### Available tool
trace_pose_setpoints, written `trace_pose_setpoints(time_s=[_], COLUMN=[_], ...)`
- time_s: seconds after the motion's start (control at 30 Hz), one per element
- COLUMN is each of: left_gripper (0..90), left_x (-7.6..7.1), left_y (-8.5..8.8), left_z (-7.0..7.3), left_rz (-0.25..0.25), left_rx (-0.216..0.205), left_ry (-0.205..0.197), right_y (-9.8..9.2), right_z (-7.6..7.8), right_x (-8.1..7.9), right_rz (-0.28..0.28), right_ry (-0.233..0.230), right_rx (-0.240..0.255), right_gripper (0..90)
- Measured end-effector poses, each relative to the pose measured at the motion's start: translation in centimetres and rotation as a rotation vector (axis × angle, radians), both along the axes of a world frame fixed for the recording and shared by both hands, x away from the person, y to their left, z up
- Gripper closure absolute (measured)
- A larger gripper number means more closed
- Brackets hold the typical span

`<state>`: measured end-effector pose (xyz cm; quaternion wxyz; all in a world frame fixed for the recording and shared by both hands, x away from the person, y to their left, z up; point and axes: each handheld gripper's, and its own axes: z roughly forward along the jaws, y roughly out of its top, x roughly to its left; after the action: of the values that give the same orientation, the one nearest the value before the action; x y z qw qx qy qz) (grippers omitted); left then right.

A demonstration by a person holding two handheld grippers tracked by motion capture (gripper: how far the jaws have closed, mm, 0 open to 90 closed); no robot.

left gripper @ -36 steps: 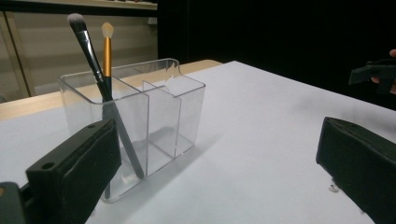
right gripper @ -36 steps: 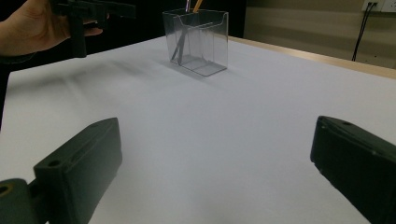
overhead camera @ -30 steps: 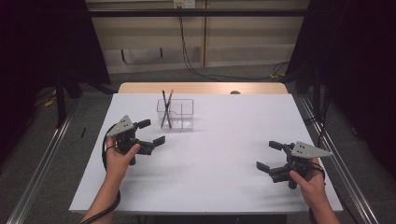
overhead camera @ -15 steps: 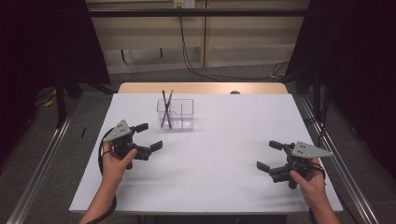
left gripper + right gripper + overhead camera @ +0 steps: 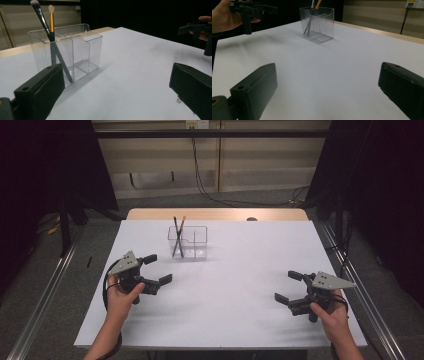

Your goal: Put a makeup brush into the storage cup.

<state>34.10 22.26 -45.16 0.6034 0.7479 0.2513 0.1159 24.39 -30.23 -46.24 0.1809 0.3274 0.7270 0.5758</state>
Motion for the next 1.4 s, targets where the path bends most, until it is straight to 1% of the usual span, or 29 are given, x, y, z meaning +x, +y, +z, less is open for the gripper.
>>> trace_pose_setpoints(time_s=[0.13, 0.27, 0.33, 0.47, 0.63, 0.67, 0.77, 0.9, 1.03, 1.13, 1.17, 1.27, 1.33, 1.37, 1.4], left_gripper=[0.0, 0.0, 0.0, 0.0, 0.0, 0.0, 0.0, 0.0, 0.0, 0.0, 0.0, 0.0, 0.0, 0.0, 0.0], left_x=[-0.2, -0.4, -0.5, -0.7, -1.0, -1.1, -1.2, -1.3, -1.4, -1.5, -1.6, -1.7, -1.8, -1.9, -1.9], left_y=[0.1, 0.3, 0.4, 0.5, 0.8, 0.8, 1.0, 1.2, 1.5, 1.7, 1.7, 1.8, 2.1, 2.2, 2.3], left_z=[0.0, 0.0, -0.1, -0.1, -0.2, -0.2, -0.2, -0.3, -0.2, -0.3, -0.3, -0.3, -0.3, -0.3, -0.4], left_rz=[-0.007, 0.000, 0.001, -0.004, -0.004, -0.002, -0.005, -0.004, 0.000, -0.001, 0.000, 0.003, 0.004, 0.006, 0.007], left_rx=[0.003, 0.011, 0.003, 0.012, 0.005, 0.008, 0.017, 0.004, 0.013, 0.008, 0.013, 0.011, 0.017, 0.017, 0.012], left_ry=[0.002, -0.001, 0.003, 0.001, 0.001, 0.006, 0.002, 0.003, 0.002, 0.003, 0.003, 0.004, -0.002, 0.003, 0.002], right_y=[-0.1, -0.1, -0.1, -0.1, -0.1, -0.1, 0.0, -0.1, -0.1, -0.2, -0.2, -0.2, -0.2, -0.2, -0.1], right_z=[0.0, 0.0, 0.0, 0.0, 0.0, 0.0, 0.1, 0.1, 0.1, 0.1, 0.1, 0.1, 0.1, 0.1, 0.1], right_x=[0.0, 0.0, 0.0, 0.0, -0.1, -0.1, -0.1, -0.1, -0.1, -0.1, -0.1, -0.1, -0.1, -0.1, -0.1], right_rz=[-0.004, -0.005, -0.003, -0.002, -0.005, -0.004, 0.001, -0.001, -0.004, -0.006, -0.005, -0.004, -0.005, -0.004, -0.005], right_ry=[-0.002, -0.003, -0.003, -0.004, -0.007, -0.007, -0.010, -0.011, -0.013, -0.014, -0.014, -0.015, -0.016, -0.016, -0.017], right_rx=[0.001, -0.001, -0.002, -0.005, -0.001, -0.001, -0.004, -0.004, -0.002, -0.001, -0.002, -0.002, -0.001, 0.000, -0.001], right_gripper=[1.8, 1.8, 1.8, 1.8, 1.8, 1.8, 1.8, 1.8, 1.8, 1.8, 1.8, 1.8, 1.8, 1.8, 1.8])
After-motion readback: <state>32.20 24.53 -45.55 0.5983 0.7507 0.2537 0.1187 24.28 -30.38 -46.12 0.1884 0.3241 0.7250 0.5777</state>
